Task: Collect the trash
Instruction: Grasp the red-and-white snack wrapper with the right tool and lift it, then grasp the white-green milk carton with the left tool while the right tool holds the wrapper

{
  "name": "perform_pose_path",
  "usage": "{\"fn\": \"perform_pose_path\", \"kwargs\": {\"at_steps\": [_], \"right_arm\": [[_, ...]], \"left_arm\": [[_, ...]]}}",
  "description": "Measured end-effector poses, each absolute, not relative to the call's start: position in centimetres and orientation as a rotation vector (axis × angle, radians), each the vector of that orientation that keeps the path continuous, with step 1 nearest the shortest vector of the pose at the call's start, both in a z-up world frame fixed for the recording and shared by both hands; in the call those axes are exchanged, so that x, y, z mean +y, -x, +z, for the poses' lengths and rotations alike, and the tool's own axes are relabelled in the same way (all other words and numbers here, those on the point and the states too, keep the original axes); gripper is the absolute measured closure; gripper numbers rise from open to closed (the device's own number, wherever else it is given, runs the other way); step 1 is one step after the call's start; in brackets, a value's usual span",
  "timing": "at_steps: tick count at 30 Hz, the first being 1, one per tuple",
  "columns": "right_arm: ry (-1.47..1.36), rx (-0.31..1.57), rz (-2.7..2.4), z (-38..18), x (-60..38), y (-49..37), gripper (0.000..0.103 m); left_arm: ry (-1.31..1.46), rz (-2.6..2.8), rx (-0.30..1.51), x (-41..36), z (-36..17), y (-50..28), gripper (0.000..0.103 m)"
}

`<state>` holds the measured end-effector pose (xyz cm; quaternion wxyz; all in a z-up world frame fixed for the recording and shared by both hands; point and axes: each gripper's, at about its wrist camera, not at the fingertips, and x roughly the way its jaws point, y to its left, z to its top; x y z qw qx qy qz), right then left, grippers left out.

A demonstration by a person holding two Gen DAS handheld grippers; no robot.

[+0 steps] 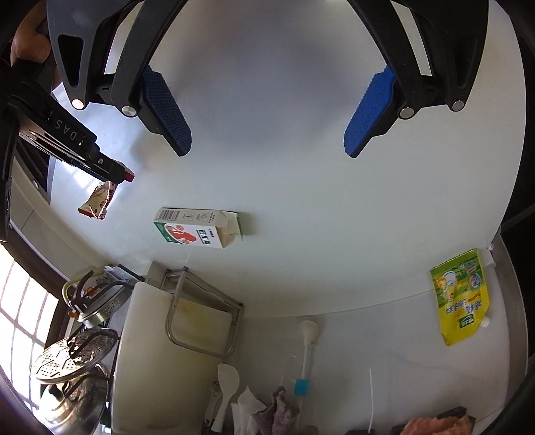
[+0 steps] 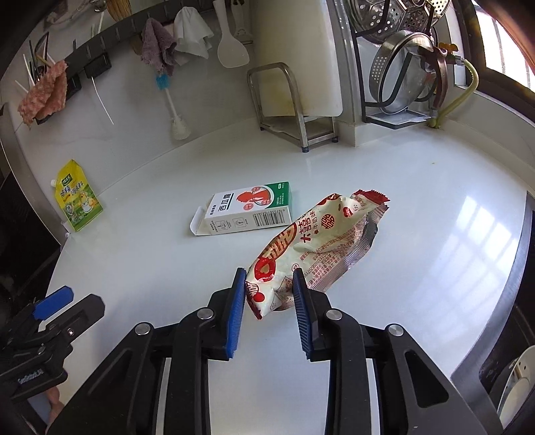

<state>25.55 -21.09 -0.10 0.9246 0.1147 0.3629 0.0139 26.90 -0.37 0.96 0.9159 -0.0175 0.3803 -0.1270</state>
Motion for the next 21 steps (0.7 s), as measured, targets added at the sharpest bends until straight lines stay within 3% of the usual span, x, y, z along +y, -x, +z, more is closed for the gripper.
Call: {"fn": "perform_pose_path", "kwargs": {"at_steps": [21], "right_arm": [[-0.433, 0.711, 0.185, 0.4, -31.3, -22.2, 0.076]], "left_arm": [[-0.347, -0.748, 0.742, -9.8, -1.1, -39.3, 0.012]]}}
